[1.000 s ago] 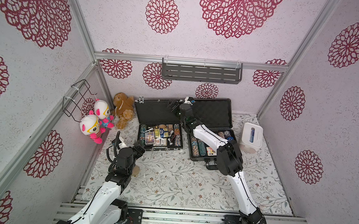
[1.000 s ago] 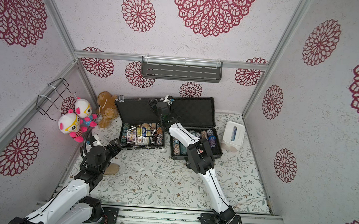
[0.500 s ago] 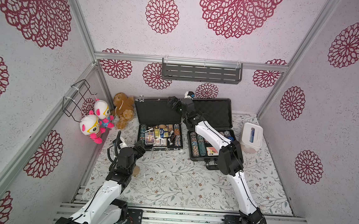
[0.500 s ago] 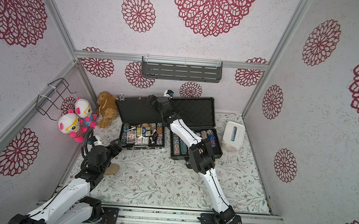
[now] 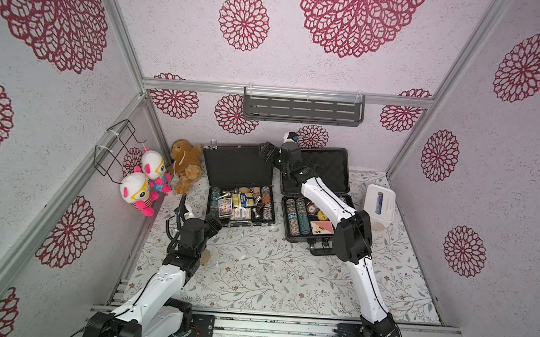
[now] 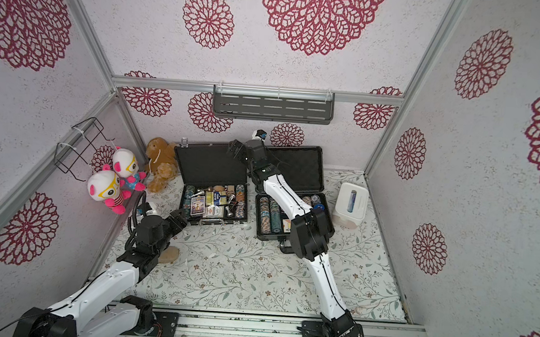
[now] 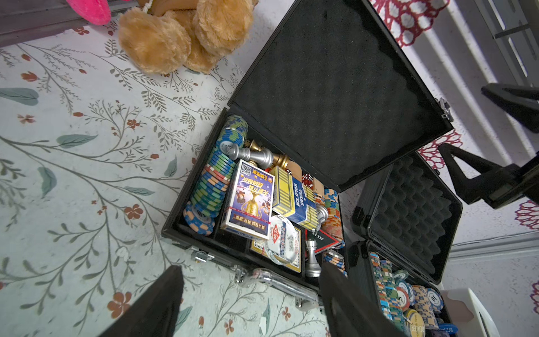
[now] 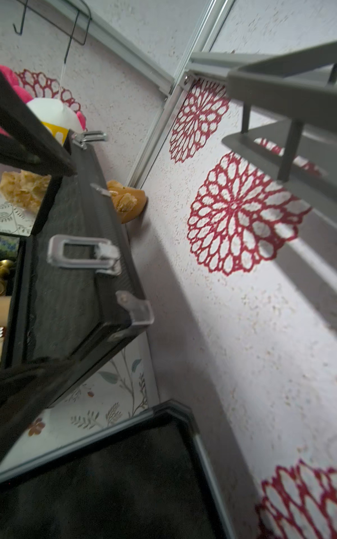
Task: Open the poker set cases
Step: Open the case lid on the poker set case.
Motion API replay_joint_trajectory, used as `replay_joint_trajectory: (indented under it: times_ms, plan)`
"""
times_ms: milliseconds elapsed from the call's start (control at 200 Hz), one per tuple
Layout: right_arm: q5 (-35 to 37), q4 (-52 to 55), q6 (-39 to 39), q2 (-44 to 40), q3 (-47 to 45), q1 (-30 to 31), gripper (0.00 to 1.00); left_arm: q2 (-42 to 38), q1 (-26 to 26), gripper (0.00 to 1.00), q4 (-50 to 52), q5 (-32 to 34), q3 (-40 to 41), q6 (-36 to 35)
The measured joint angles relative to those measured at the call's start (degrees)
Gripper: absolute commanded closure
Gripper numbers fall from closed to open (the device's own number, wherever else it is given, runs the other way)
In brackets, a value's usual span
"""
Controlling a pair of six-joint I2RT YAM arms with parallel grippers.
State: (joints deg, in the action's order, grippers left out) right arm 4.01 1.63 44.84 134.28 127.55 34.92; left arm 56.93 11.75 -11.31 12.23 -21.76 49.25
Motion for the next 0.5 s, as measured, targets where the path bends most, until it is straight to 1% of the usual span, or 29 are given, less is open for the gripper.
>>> replay_joint_trajectory:
  times_ms: [225, 405, 500]
  plan:
    - [1.11, -2.45, -5.40, -13.68, -22.99, 1.01, 0.01, 0.48, 0.00, 0.21, 0.04, -0.42, -0.44, -0.22]
    - [5.92, -8.02, -12.61, -29.05, -44.26, 2.45, 0.01, 1.62, 0.00, 0.21, -0.02, -1.20, -1.14, -0.68]
    - [9.22, -11.67, -15.58, -35.45, -53.70, 2.34, 0.01, 2.64, 0.00, 0.21, -0.02, -1.16, -1.14, -1.05]
